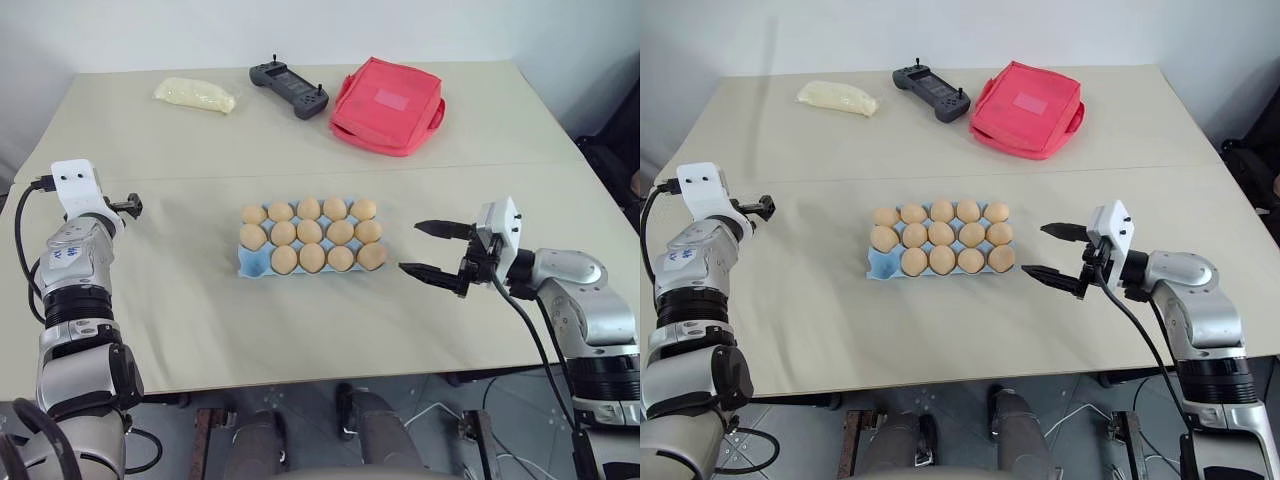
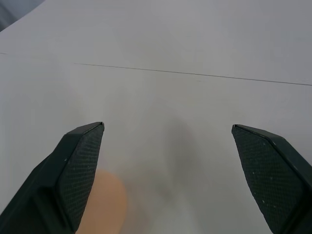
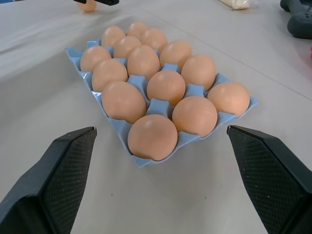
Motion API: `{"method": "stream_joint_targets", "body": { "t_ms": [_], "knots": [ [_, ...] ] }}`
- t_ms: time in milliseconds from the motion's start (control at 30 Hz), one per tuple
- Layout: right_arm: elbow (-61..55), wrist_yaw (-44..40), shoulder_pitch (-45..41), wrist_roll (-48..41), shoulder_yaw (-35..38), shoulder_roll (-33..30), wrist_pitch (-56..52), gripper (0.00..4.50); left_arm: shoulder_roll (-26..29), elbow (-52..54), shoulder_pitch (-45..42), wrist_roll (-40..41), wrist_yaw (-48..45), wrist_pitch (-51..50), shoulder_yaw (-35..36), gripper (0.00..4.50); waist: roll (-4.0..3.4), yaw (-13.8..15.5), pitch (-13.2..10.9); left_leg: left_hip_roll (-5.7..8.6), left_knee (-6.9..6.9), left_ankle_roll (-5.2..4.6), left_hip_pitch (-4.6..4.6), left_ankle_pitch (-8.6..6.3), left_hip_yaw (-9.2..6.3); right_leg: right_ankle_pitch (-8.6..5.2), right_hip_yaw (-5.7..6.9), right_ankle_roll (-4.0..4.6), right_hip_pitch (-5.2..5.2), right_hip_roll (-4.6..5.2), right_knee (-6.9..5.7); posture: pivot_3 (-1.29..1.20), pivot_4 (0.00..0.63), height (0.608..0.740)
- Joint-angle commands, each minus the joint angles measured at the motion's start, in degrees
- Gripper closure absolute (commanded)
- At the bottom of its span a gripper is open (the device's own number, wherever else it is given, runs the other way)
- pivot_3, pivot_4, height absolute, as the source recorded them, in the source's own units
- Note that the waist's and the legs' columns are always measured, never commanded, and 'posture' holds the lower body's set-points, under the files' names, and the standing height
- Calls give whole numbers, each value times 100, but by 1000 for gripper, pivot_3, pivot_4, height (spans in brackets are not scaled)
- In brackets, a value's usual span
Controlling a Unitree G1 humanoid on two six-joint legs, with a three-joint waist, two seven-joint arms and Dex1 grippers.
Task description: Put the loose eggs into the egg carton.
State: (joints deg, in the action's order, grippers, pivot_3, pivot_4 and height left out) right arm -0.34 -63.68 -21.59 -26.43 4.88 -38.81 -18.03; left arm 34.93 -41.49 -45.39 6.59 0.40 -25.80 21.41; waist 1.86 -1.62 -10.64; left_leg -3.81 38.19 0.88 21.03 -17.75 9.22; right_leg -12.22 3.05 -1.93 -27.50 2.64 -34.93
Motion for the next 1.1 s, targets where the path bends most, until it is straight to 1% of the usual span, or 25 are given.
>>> {"method": "stream_joint_targets", "body": {
  "t_ms": [33,433,667,900,1100],
  "knots": [
    [-219,24,23,-81,167,-110,1,0,68,249,16,30,129,-32,77,36,0,5,0,0,1,0,0,1,0,0,0,0,0,0,-2,0,150,740],
    [-52,-19,-122,-24,57,-63,41,0,46,888,191,56,131,-288,53,36,1,8,0,1,3,4,-1,3,1,0,-3,0,0,1,-4,0,150,740],
    [-51,-16,-68,-2,65,-64,61,0,72,1506,372,67,175,-728,124,36,2,5,0,1,3,8,-2,5,2,0,-5,0,0,0,-6,0,150,740],
    [-57,6,-36,24,71,-37,64,0,44,1664,606,115,309,-1074,326,36,2,5,0,1,5,7,-5,5,2,0,-7,0,1,0,-9,0,150,740],
    [-67,14,-17,22,76,-37,67,0,40,1604,741,181,367,-1082,468,36,3,10,1,1,6,6,-4,5,2,0,-7,0,1,1,-10,0,150,740]
  ]
}}
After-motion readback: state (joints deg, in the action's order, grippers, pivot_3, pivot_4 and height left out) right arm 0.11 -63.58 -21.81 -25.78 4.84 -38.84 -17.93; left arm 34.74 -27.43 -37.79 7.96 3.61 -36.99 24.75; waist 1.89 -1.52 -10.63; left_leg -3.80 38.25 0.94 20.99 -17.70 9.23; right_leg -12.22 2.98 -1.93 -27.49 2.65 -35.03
